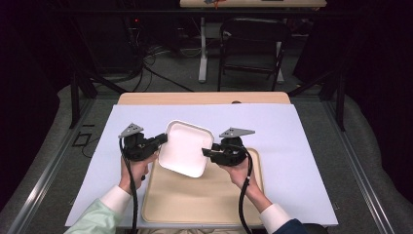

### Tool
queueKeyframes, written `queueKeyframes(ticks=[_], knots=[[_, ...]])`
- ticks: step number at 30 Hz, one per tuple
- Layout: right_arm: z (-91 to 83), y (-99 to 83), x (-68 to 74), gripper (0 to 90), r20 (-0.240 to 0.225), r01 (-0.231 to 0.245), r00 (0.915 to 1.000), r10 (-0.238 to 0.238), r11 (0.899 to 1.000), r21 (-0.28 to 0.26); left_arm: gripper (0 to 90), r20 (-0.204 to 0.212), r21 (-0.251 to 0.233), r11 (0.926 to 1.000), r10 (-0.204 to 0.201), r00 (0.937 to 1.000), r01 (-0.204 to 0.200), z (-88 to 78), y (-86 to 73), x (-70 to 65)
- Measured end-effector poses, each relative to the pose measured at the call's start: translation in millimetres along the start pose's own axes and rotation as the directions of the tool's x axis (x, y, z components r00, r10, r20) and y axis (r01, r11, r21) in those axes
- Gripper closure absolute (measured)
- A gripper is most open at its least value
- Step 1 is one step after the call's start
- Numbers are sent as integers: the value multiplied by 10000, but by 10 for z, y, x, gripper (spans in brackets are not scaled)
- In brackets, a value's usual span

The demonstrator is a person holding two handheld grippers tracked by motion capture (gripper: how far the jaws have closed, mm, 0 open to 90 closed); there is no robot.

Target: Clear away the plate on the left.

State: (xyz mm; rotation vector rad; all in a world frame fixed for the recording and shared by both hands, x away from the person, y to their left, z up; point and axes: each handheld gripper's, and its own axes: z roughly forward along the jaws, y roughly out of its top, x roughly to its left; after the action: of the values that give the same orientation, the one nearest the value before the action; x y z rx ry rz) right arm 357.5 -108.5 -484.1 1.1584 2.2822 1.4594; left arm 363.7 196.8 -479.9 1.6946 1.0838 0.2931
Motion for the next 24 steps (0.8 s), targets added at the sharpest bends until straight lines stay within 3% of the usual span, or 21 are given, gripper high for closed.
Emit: queueKeyframes(ticks=[24], knots=[[-285, -5, -4, 708, 24, 20, 10000, -20, 10000, -32, 862, 524, 284, 9991, -335, 9981, 320, -77, -109, -221]])
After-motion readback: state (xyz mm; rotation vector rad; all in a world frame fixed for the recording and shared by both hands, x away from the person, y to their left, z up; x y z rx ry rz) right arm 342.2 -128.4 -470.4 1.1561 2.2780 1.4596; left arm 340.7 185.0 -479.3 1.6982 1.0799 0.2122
